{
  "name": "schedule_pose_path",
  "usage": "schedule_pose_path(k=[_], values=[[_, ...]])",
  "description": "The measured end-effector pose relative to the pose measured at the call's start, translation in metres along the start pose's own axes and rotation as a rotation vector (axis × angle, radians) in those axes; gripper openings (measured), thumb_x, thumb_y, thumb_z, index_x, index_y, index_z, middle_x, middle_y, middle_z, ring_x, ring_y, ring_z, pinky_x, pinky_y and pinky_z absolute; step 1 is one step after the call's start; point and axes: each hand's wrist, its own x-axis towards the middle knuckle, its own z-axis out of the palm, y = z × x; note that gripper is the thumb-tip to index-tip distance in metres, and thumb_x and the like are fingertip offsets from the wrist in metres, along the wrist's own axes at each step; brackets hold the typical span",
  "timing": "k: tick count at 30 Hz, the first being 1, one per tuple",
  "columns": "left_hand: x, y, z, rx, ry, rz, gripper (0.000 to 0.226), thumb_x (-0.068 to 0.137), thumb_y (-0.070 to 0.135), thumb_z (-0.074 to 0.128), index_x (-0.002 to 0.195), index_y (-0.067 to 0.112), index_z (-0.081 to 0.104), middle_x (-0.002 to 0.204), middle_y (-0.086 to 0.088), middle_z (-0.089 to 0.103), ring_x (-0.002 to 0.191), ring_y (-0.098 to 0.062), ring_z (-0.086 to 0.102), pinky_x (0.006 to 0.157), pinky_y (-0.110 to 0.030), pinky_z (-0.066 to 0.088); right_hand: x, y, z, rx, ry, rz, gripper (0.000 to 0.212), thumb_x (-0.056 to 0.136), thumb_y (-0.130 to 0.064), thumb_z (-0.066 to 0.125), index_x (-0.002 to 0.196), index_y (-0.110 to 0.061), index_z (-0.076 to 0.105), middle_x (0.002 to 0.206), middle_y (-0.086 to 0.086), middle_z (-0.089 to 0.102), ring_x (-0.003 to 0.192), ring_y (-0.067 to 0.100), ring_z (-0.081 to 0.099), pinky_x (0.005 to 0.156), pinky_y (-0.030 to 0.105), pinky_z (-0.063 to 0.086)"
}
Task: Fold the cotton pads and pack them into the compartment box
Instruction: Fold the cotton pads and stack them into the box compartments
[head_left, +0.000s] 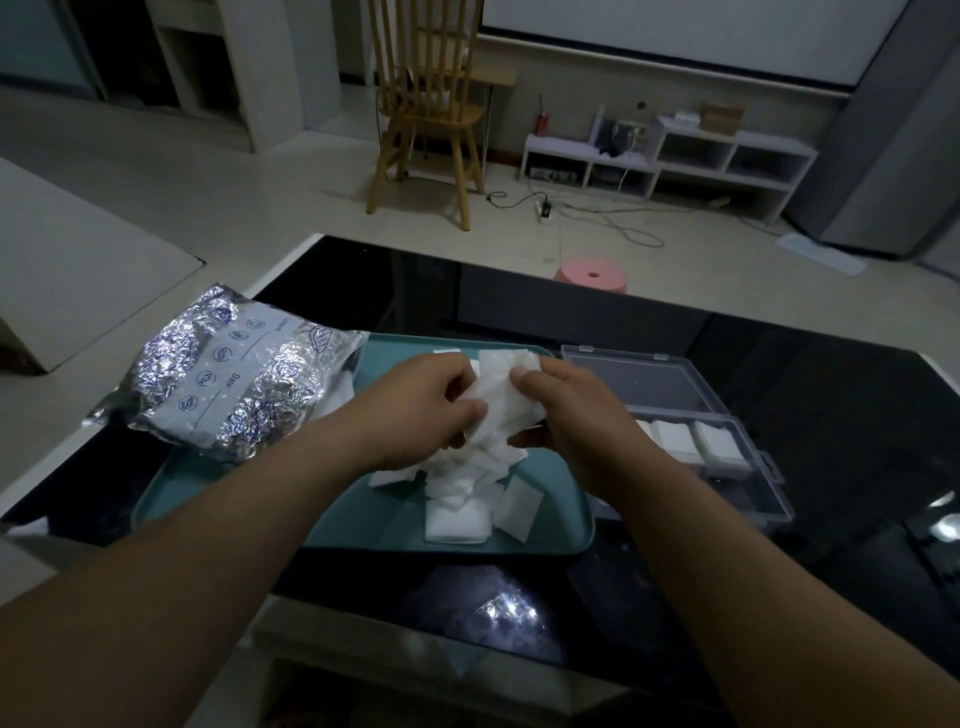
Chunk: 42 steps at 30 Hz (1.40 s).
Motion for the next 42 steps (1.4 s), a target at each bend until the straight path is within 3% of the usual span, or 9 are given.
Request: schedule_pose_path(k=[4,7,11,15,19,24,32,36,42], values=[[0.001,-0.001,-0.009,-0.118,0.047,-0.033,0.018,0.099,0.021,0.067,0.094,0.005,0.062,0.083,-0.012,0.075,0.069,-0.014,0.074,0.071,-0.036,0.060,0.002,-0.003,-0.002,0.057,0.105,-0.011,0.019,0.109,-0.021,0.051,0.110,-0.019,0.070,0.101,0.007,0.076,0.090,0.024,0.073,0.071,0.033,0.061],[0.005,-0.003,-0.015,-0.508,0.054,-0.138,0.016,0.099,0.019,0.068,0.087,0.010,0.063,0.082,-0.009,0.072,0.076,-0.014,0.070,0.068,-0.027,0.055,0.003,-0.003,-0.003,0.089,0.169,-0.016,0.020,0.110,-0.020,0.051,0.110,-0.016,0.070,0.100,0.006,0.075,0.085,0.020,0.071,0.066,0.030,0.058],[0.008,0.000,-0.005,-0.812,0.001,-0.230,0.006,0.096,0.023,0.071,0.092,0.019,0.069,0.094,-0.001,0.074,0.091,-0.014,0.067,0.078,-0.030,0.054,0.003,0.003,0.004,0.114,0.145,0.013,0.021,0.108,-0.022,0.055,0.117,-0.013,0.071,0.104,0.010,0.077,0.091,0.027,0.073,0.076,0.036,0.064],[0.008,0.003,0.014,-0.755,0.051,-0.269,0.011,0.096,0.020,0.071,0.103,0.013,0.071,0.109,-0.008,0.078,0.098,-0.017,0.069,0.085,-0.033,0.052,0.000,0.006,0.015,0.145,0.049,0.028,0.020,0.105,-0.019,0.057,0.113,-0.013,0.075,0.099,0.009,0.080,0.090,0.024,0.076,0.081,0.036,0.063],[0.009,0.001,0.018,-0.683,0.155,-0.243,0.004,0.095,0.016,0.072,0.095,0.014,0.069,0.102,-0.010,0.076,0.090,-0.020,0.070,0.078,-0.036,0.056,-0.001,0.006,0.017,0.215,0.016,0.051,0.026,0.110,-0.022,0.050,0.113,-0.010,0.073,0.097,0.012,0.080,0.085,0.023,0.075,0.084,0.039,0.062],[0.011,-0.002,0.020,-0.601,0.262,-0.224,0.022,0.092,0.013,0.074,0.108,0.017,0.061,0.092,-0.008,0.068,0.089,-0.027,0.072,0.082,-0.045,0.060,-0.001,0.004,0.018,0.189,-0.021,0.061,0.023,0.107,-0.014,0.049,0.111,-0.008,0.070,0.107,0.019,0.077,0.094,0.031,0.076,0.083,0.040,0.062],[0.014,-0.007,0.001,-0.744,0.272,-0.262,0.006,0.095,0.011,0.068,0.097,0.016,0.065,0.099,-0.005,0.070,0.091,-0.021,0.064,0.079,-0.034,0.053,0.002,0.002,0.005,0.022,0.016,0.017,0.023,0.109,-0.010,0.045,0.113,-0.010,0.068,0.102,0.018,0.075,0.079,0.026,0.075,0.068,0.034,0.061],[0.009,0.000,-0.015,-0.811,0.050,-0.155,0.007,0.097,0.006,0.064,0.099,0.011,0.068,0.095,-0.005,0.072,0.088,-0.018,0.068,0.080,-0.033,0.057,0.002,-0.001,-0.004,-0.071,0.069,-0.007,0.021,0.106,-0.009,0.050,0.105,-0.011,0.071,0.100,0.019,0.074,0.080,0.028,0.073,0.072,0.037,0.063],[0.001,0.004,0.008,-0.336,0.002,-0.068,0.001,0.092,0.014,0.074,0.093,0.014,0.074,0.094,-0.011,0.076,0.080,-0.018,0.070,0.086,-0.045,0.059,0.003,0.001,-0.001,0.046,0.016,0.070,0.023,0.102,-0.007,0.051,0.111,-0.002,0.071,0.111,0.023,0.072,0.099,0.037,0.073,0.082,0.044,0.065]])
